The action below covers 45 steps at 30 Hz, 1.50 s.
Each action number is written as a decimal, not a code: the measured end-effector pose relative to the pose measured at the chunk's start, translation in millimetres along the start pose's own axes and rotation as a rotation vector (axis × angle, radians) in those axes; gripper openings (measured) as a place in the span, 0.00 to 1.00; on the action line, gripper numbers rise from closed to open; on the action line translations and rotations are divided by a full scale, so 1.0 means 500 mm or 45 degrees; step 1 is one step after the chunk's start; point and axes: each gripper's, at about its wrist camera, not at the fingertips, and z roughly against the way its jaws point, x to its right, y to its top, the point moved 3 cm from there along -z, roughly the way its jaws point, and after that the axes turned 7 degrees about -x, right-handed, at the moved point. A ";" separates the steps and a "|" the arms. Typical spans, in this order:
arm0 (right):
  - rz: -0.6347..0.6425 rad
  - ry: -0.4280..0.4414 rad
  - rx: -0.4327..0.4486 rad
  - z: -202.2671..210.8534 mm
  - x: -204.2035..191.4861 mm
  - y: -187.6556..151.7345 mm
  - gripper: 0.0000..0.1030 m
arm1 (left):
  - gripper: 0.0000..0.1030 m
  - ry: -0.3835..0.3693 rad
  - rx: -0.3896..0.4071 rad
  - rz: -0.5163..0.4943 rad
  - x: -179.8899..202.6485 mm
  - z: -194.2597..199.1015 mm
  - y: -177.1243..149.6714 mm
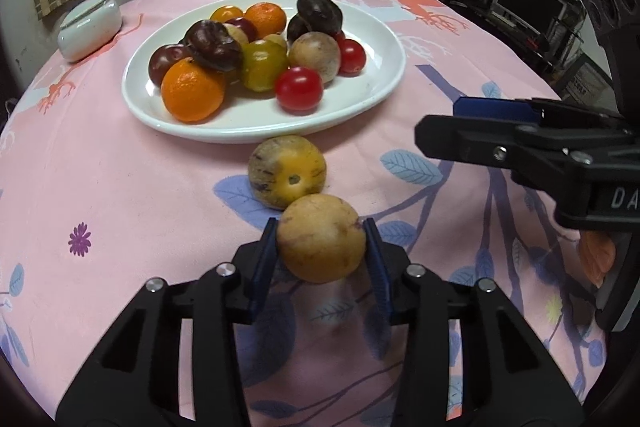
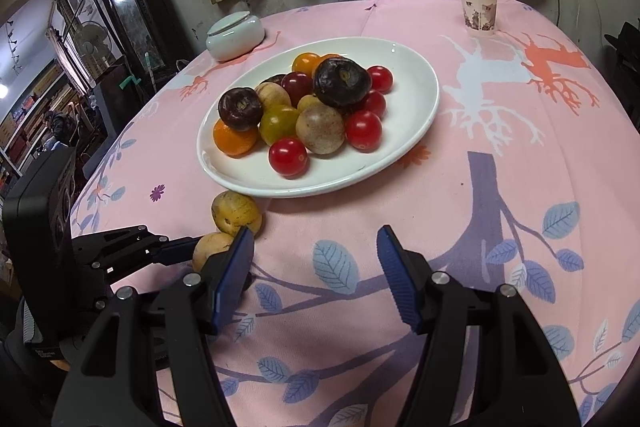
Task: Organize fruits
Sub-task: 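Grasp a pale round fruit with the left tool while the right tool grasps a speckled yellow fruit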
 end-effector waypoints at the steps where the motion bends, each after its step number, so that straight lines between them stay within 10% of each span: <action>1: -0.001 -0.004 -0.005 -0.002 0.000 -0.001 0.63 | 0.41 0.006 0.000 -0.006 0.002 0.001 -0.001; 35: 0.197 -0.208 -0.216 -0.152 -0.163 0.034 0.63 | 0.41 -0.074 0.116 0.194 -0.169 0.092 -0.050; 38: 0.200 -0.224 -0.216 -0.160 -0.167 0.040 0.41 | 0.41 -0.086 0.117 0.205 -0.173 0.091 -0.049; 45: 0.182 -0.181 -0.165 -0.123 -0.154 0.027 0.39 | 0.41 -0.080 0.096 0.229 -0.182 0.084 -0.052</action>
